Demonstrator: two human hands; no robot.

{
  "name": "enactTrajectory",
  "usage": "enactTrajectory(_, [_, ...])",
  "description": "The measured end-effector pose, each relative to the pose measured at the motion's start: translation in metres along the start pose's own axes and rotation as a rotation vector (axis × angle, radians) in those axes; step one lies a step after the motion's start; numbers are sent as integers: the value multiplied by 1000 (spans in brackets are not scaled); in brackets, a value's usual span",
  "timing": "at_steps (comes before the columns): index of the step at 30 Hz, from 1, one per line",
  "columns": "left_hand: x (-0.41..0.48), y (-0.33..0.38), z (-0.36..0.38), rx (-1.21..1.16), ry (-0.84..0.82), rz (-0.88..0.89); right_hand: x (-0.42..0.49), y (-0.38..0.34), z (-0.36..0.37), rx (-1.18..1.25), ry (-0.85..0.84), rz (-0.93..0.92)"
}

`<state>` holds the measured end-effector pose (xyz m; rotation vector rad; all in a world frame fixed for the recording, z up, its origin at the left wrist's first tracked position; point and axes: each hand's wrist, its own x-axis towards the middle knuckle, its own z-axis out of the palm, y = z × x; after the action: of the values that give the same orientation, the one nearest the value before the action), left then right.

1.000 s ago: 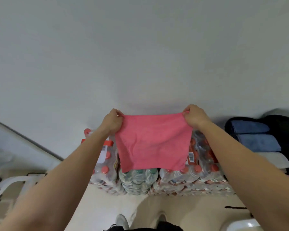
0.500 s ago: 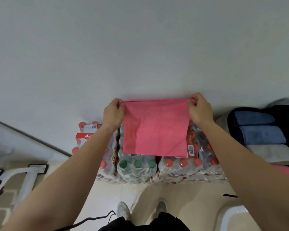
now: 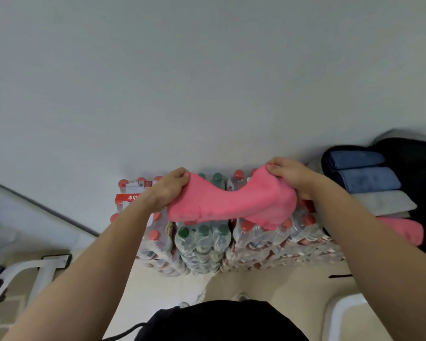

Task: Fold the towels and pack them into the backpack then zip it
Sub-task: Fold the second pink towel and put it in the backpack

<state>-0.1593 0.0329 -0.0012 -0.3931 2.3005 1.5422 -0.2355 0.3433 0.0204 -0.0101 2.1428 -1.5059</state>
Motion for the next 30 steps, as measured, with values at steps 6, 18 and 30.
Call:
enactTrajectory(6, [-9, -2, -1, -76, -117, -63, -9, 0, 1, -6, -60, 27])
enactTrajectory(18, [56, -23, 17, 231, 439, 47, 56, 31, -3, -488, 373, -184])
enactTrajectory(30, [91, -12, -4, 262, 551, 121, 90, 23, -17, -436, 491, -196])
